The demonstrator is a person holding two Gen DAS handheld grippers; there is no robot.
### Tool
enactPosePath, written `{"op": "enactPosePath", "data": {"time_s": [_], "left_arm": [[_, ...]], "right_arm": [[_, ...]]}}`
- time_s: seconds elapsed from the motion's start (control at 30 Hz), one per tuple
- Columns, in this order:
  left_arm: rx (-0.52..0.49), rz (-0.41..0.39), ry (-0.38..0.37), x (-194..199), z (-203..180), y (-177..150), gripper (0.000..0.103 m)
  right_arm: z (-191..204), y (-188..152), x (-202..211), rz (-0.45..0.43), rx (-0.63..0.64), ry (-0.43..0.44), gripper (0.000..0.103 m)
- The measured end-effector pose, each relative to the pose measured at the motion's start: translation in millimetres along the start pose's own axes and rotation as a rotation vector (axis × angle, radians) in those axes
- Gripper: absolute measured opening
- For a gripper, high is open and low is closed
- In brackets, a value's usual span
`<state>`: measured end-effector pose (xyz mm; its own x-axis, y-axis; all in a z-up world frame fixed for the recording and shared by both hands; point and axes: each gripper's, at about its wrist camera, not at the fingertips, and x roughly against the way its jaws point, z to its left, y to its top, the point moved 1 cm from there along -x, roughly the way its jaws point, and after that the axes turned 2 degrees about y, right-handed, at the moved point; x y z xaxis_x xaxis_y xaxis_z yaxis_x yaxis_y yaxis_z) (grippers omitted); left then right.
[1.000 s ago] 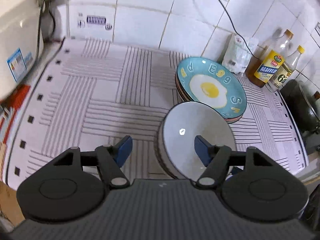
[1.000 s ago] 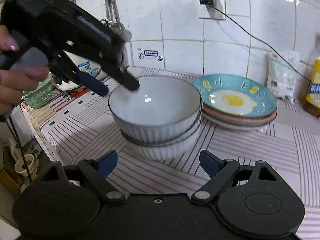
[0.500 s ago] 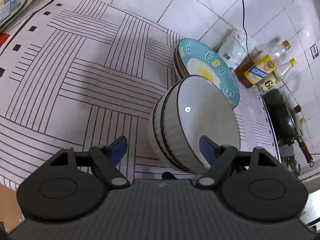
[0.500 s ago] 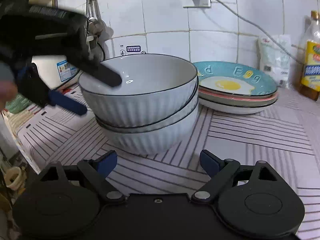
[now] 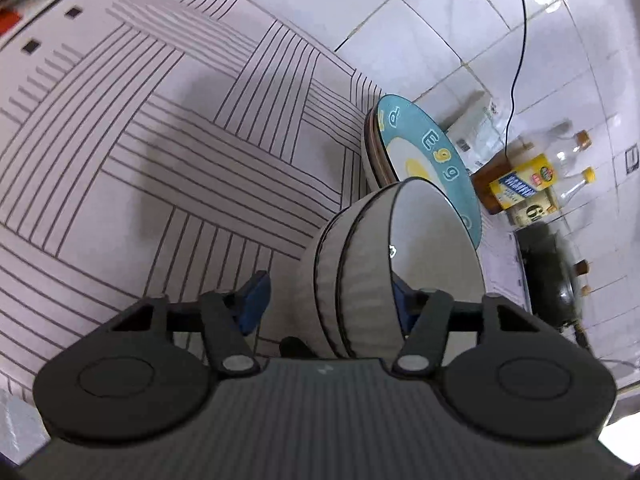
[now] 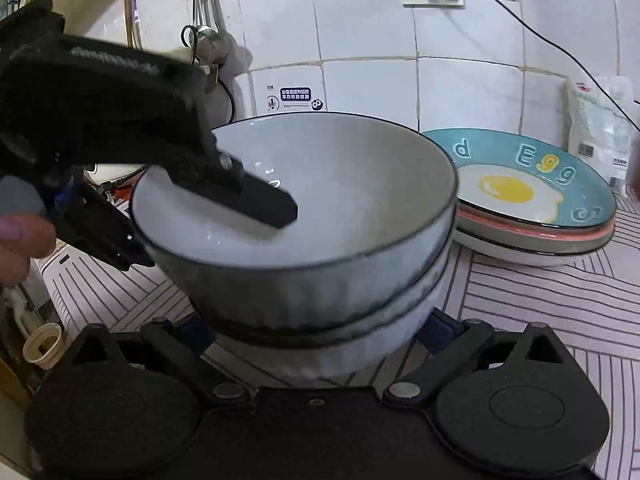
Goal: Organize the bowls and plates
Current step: 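Grasp the nested white bowl stack rim with both grippers and lift, then carry the bowl stack over the blue egg plate and lower it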
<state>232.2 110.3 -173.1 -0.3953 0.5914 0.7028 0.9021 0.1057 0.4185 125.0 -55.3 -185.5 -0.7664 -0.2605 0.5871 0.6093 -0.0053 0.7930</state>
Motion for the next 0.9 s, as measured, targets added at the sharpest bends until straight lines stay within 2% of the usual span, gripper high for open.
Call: {"op": "enactPosePath", "data": {"time_s": [0.1, 0.3, 0.57, 0.77, 0.9], "left_arm": [[0.027, 0.006, -0.052, -1, -1, 0, 0.057], [-0.018, 0.019, 0.012, -15, -10, -3, 0.056], [-0.045, 0.010, -0.002, -12, -7, -7, 0.055], [-0.109, 0.031, 0.036, -6, -19, -12, 0.056], [-0.130, 0.053, 0.037, -1, -27, -15, 0.056]], "right_arm": [[-1, 2, -3, -0.002, 0.003, 0.010, 0.103], [-5, 3, -3, -0.010, -0.011, 0.029, 0.103], [-4, 0, -2, -0.011, 0.014, 0.030, 0.103], [12, -14, 5, -0.055, 0.046, -0.004, 0.103], [16, -20, 15, -0.076, 0.020, -0.019, 0.103]]}}
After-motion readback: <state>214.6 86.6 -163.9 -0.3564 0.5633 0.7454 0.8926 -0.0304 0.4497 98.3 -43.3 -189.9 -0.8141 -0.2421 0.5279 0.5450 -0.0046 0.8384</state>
